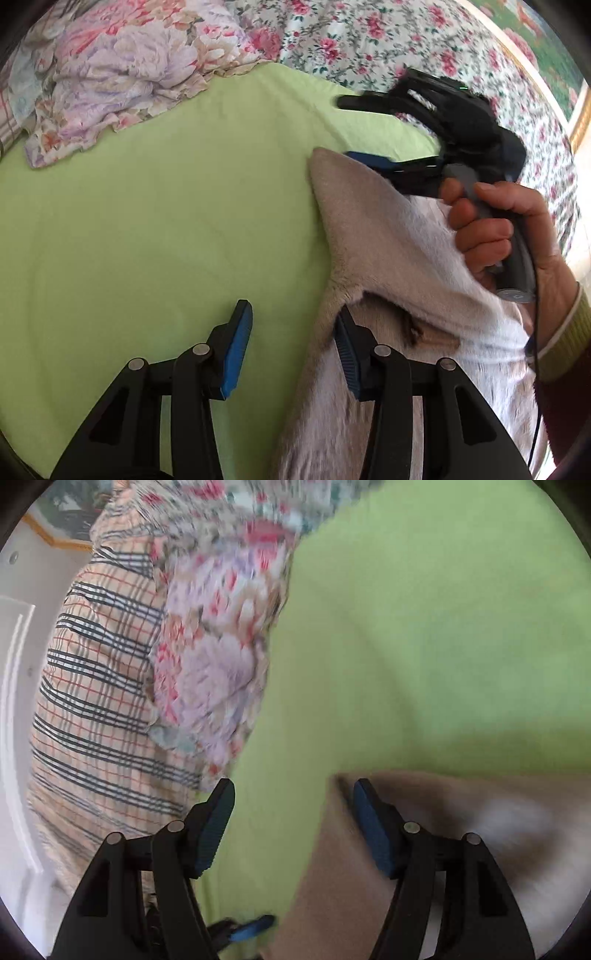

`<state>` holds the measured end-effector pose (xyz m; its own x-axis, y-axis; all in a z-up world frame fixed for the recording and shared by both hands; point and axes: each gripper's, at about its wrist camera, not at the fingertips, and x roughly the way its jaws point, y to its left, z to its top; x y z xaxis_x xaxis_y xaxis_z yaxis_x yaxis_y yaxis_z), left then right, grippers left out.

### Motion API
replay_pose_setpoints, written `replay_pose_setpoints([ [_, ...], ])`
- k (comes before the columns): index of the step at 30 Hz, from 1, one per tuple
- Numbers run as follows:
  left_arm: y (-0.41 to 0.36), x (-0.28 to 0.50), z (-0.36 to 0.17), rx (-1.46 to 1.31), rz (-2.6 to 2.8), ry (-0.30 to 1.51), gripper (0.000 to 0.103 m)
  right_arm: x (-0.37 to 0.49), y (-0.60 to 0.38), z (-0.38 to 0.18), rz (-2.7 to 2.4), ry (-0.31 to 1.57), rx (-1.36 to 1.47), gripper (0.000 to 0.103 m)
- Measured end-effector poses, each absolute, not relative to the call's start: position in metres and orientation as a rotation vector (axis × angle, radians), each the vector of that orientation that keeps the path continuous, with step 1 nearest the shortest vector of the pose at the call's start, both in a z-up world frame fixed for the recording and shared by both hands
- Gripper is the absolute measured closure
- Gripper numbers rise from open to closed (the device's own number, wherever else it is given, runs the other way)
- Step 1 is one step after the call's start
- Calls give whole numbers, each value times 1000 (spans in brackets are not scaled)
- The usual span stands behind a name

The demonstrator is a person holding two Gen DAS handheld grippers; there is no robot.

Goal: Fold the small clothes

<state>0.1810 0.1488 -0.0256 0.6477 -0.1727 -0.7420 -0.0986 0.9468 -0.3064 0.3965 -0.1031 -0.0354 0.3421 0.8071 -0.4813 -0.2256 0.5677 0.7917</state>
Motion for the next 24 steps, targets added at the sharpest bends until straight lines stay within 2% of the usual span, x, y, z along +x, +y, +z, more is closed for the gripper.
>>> replay_pose_setpoints([
  [6, 148, 182, 3, -350, -104, 834, 54, 316, -190, -7, 533, 882, 651, 35],
  [11, 134, 218, 1, -231, -68, 869, 52, 226, -276, -10, 208, 832, 624, 36],
  [14, 129, 230, -13, -147, -31, 927, 51, 170, -327, -15, 6, 801, 647, 42],
  [19, 122, 227, -23, -72, -33, 932, 50, 143, -350, -34, -92, 881, 629, 43],
  [21, 120, 226, -23, -61, -29, 934, 50, 148, -340, -38, -68, 909, 589, 52],
  [22, 119, 226, -23, -56, -25, 935, 50, 153, -333, -35, -59, 925, 545, 63],
  [23, 118, 226, -23, -52, -22, 936, 50, 154, -331, -29, -41, 923, 539, 99],
  [24, 118, 225, -22, -47, -20, 938, 50, 151, -329, -17, -25, 877, 543, 97],
])
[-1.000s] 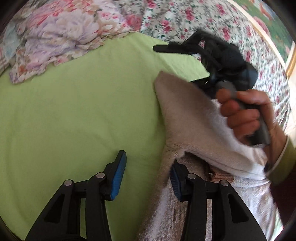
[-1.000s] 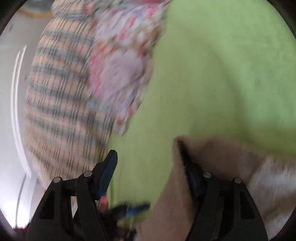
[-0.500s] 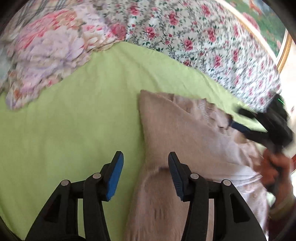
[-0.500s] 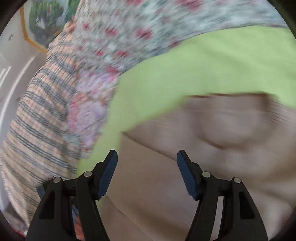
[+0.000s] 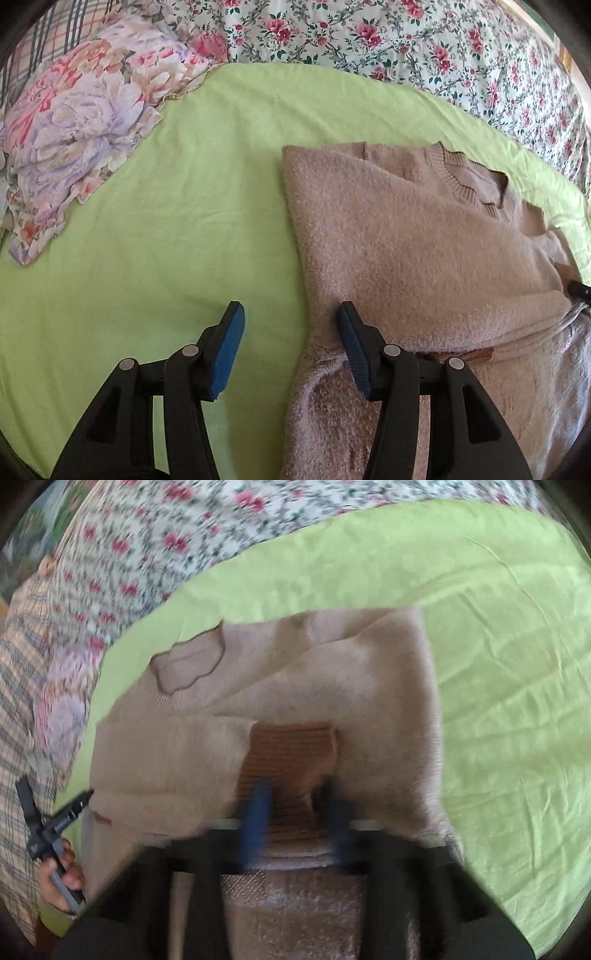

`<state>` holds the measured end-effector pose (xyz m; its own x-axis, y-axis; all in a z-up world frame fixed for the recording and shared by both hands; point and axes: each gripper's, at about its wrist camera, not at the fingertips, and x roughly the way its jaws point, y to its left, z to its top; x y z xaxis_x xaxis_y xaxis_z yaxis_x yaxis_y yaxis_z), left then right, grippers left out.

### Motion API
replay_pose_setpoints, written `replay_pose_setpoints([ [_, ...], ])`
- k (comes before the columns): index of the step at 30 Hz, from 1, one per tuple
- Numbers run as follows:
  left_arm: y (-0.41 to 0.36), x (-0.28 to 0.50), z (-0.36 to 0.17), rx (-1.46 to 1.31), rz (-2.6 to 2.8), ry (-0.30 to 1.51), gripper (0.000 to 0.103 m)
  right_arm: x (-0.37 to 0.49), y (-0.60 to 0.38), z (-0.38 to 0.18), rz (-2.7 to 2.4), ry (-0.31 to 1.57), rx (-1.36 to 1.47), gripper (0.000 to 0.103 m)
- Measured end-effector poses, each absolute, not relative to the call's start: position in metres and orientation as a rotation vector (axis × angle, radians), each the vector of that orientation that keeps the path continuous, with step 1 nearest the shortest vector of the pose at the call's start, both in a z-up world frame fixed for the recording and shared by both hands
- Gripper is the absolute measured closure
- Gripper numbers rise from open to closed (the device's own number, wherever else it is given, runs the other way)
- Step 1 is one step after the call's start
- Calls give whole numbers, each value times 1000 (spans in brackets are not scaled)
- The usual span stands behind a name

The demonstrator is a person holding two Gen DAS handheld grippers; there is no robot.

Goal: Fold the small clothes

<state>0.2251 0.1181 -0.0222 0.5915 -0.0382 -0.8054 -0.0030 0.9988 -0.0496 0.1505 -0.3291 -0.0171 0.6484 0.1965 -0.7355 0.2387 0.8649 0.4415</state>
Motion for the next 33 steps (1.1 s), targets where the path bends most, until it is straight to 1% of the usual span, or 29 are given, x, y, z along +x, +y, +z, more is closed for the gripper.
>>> replay_pose_setpoints([
  [2, 117, 225, -21, -36, -14, 939, 48, 135, -330, 3, -29, 782, 495, 97],
  [4, 115, 225, -22, -20, -11, 939, 48, 128, -328, 6, -56, 769, 474, 98],
  [8, 113, 227, -26, -9, -12, 944, 48, 136, -333, -36, -125, 894, 474, 98],
  [10, 110, 227, -27, 11, -8, 944, 47, 136, -332, -47, -134, 897, 482, 98],
  [13, 110, 225, -26, 15, -8, 951, 46, 135, -328, -38, -163, 903, 465, 97],
  [15, 111, 221, -22, 9, -11, 957, 47, 126, -327, -28, -170, 894, 464, 94],
  [17, 112, 212, -18, 4, -17, 958, 46, 112, -329, -20, -167, 872, 469, 94],
  [24, 110, 142, -14, -6, -48, 989, 46, 43, -323, -5, -106, 807, 537, 93],
  [25, 109, 127, -14, -8, -60, 992, 46, 35, -322, -4, -100, 806, 537, 91],
  [26, 109, 115, -14, -10, -71, 996, 45, 25, -319, -3, -95, 804, 533, 84],
  [27, 108, 102, -15, -12, -84, 1001, 44, 17, -317, -2, -87, 801, 533, 73],
  [29, 110, 75, -15, -26, -100, 1008, 41, 1, -314, 0, -67, 788, 541, 63],
  [33, 121, 29, -19, -90, -131, 1034, 39, -35, -303, -1, -39, 780, 534, 63],
])
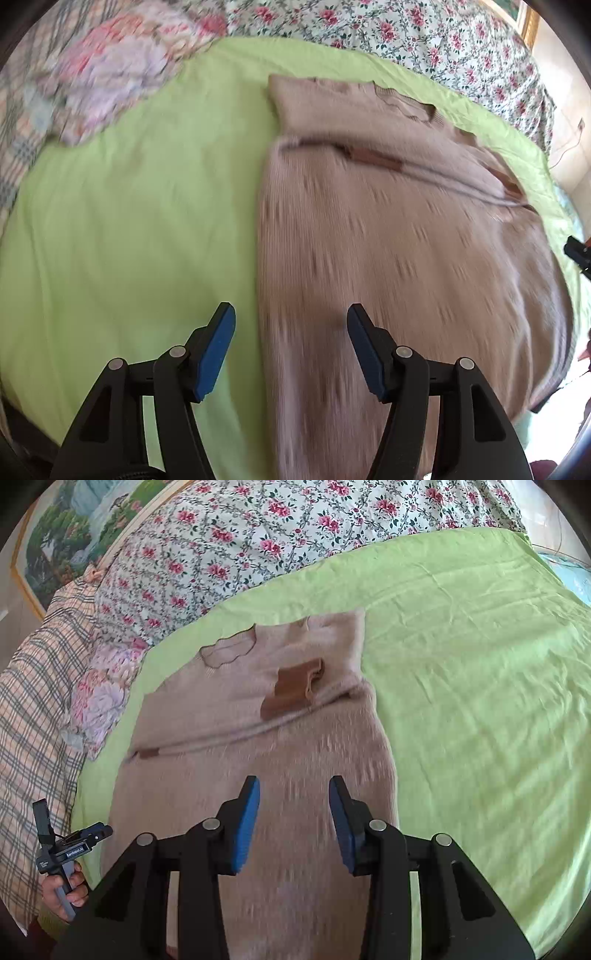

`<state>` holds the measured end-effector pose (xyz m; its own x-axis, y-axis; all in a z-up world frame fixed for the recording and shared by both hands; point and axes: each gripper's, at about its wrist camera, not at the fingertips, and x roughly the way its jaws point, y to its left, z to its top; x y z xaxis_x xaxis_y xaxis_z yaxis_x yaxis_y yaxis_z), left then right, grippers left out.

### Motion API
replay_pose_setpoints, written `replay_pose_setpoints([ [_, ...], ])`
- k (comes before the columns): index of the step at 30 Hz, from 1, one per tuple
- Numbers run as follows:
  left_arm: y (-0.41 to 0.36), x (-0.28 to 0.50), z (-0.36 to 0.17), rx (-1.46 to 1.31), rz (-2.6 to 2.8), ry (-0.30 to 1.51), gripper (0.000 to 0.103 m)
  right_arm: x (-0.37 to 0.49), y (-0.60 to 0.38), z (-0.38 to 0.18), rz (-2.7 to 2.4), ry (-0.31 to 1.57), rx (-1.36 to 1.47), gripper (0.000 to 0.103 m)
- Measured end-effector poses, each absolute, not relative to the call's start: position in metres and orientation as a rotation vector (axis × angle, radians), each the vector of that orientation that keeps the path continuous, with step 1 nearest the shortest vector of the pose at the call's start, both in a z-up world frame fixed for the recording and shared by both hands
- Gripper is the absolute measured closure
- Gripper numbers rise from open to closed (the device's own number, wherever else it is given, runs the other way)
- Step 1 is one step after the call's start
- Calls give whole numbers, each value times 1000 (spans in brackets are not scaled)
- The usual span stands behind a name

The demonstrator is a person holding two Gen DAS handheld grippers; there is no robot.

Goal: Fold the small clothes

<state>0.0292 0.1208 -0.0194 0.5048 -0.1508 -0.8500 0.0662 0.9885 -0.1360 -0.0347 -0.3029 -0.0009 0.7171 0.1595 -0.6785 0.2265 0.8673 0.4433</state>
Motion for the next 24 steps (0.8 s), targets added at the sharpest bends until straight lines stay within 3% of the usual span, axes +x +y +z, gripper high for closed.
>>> replay_pose_setpoints([
  [11, 131, -57, -38, -177, -305, 1042, 34, -120, -290, -14, 131, 761, 585, 58],
  [24, 140, -79, -57, -308, -546, 1071, 40, -174, -288, -62, 322, 964, 621, 54],
])
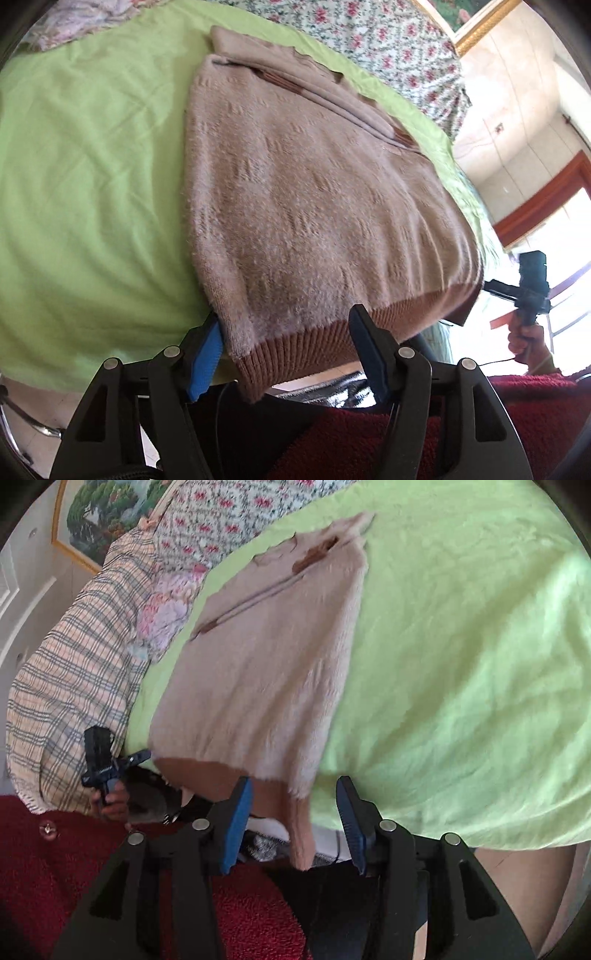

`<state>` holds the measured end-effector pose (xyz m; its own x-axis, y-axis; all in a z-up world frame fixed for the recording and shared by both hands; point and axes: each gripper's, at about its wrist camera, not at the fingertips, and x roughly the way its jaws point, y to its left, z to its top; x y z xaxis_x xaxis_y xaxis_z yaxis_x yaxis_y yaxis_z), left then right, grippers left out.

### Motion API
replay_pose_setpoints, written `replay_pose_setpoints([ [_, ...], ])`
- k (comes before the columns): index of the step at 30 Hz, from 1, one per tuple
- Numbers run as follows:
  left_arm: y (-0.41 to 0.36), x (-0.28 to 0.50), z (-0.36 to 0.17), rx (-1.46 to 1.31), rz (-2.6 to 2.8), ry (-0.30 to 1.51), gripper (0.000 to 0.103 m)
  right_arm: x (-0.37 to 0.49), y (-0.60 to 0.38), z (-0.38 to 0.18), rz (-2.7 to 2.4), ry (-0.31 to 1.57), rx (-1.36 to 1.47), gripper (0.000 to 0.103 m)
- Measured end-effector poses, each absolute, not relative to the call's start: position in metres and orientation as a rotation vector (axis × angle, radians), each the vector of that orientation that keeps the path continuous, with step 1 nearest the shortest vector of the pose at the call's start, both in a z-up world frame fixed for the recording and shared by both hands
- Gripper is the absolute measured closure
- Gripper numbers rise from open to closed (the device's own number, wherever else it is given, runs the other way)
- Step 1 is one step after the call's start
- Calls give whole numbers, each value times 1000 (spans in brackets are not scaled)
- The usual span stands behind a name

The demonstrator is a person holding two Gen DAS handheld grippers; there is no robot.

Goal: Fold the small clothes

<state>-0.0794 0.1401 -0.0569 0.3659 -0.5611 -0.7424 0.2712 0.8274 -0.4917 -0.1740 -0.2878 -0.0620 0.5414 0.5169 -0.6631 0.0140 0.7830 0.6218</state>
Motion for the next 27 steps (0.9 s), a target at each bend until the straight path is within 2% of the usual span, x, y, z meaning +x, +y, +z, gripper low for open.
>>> replay_pose_setpoints([
  [1, 139, -78, -57, -303, -550, 1074, 46, -169, -282, -68, 330, 974, 612, 54],
  [3, 137, -73, -56, -290, -548, 1073, 67, -165, -271, -72, 343, 977, 592, 53],
  [4, 137, -70, -55, -289, -540, 1075, 85, -165, -268, -72, 344, 974, 575, 53],
  [5, 139, -69, -55, -296, -537, 1077, 88, -168, -265, -71, 341, 972, 558, 56],
  [7, 143, -69, -54, -302, -538, 1069, 94, -172, -266, -71, 329, 985, 550, 88],
  [8, 144, -71, -52, -295, -536, 1060, 95, -175, -269, -70, 332, 978, 565, 95],
  [11, 149, -73, -54, -292, -536, 1075, 95, -178, -277, -70, 373, 953, 614, 95],
  [17, 140, -74, -67, -263, -602, 1142, 81, -156, -265, -79, 414, 996, 593, 91],
  [20, 129, -75, -69, -213, -634, 1150, 80, -151, -259, -80, 417, 1014, 571, 91],
  [21, 128, -76, -69, -198, -637, 1145, 81, -152, -257, -79, 413, 1009, 560, 91],
  [23, 126, -79, -66, -159, -636, 1118, 93, -156, -258, -74, 425, 990, 570, 92],
  [27, 134, -87, -46, -185, -641, 1047, 96, -172, -267, -51, 475, 856, 675, 94],
])
